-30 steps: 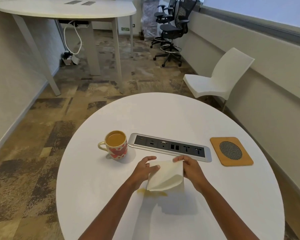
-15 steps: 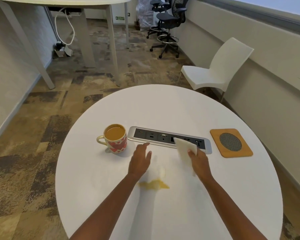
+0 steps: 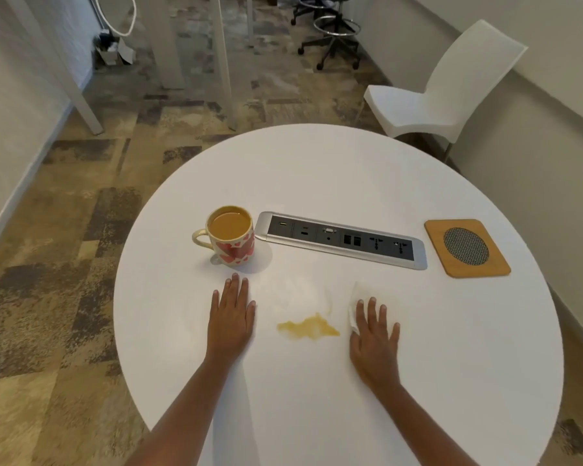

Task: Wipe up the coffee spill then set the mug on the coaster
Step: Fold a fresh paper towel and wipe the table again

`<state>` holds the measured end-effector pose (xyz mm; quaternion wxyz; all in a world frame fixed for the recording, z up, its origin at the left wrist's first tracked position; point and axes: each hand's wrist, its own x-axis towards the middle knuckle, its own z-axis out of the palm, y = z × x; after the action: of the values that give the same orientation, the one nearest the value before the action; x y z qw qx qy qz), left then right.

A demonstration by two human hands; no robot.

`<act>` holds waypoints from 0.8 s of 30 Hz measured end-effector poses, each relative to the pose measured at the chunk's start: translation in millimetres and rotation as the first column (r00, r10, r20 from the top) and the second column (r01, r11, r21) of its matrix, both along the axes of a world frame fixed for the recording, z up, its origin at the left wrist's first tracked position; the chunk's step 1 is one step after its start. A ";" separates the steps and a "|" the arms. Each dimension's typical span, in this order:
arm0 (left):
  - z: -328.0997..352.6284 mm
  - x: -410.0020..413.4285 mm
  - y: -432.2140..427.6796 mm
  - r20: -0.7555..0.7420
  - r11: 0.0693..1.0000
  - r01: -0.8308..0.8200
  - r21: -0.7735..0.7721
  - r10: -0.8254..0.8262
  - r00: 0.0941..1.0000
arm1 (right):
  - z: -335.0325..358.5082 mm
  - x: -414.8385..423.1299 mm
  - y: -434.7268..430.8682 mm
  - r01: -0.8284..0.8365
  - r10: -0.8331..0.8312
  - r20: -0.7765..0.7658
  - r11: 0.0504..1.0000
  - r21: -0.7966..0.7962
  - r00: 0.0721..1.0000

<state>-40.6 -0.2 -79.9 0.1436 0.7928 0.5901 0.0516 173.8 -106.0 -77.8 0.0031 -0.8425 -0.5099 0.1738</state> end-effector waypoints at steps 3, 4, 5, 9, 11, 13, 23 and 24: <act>-6.2 -0.4 0.3 0.045 0.999 -0.038 0.035 0.036 0.998 | 5.5 -39.7 -1.6 -0.013 0.013 0.002 0.997 0.080 1.000; -6.2 -0.6 0.3 0.056 0.999 -0.042 0.026 0.041 0.998 | 5.8 -53.9 -1.8 -0.040 0.040 0.004 0.995 0.090 0.999; -6.6 -0.8 0.5 0.070 0.999 -0.045 0.022 0.043 0.997 | 6.5 -69.4 -1.5 -0.065 0.065 -0.001 0.995 0.075 0.998; -14.6 -3.1 1.9 0.184 0.997 -0.073 0.030 0.066 0.981 | 5.0 -127.5 4.2 -0.169 0.170 -0.023 0.985 0.033 0.985; -20.3 -5.5 4.2 0.245 0.994 -0.107 0.022 0.098 0.965 | 5.5 -145.5 16.6 -0.209 0.210 -0.044 0.978 0.022 0.977; -25.9 -6.8 5.7 0.284 0.989 -0.150 -0.012 0.148 0.947 | 6.7 -150.3 34.3 -0.230 0.233 -0.051 0.972 0.043 0.971; -24.3 -8.2 7.0 0.355 0.975 -0.222 -0.029 0.218 0.909 | -22.7 -94.6 95.5 -0.297 0.303 -0.041 0.949 0.107 0.952; -24.3 -8.2 6.9 0.358 0.974 -0.224 -0.030 0.220 0.908 | -22.8 -90.3 96.6 -0.305 0.310 -0.032 0.946 0.109 0.950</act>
<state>-48.8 6.6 -104.2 0.2372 0.6986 0.6399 0.2149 83.5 -9.4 -100.6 0.0316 -0.7468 -0.6432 0.1663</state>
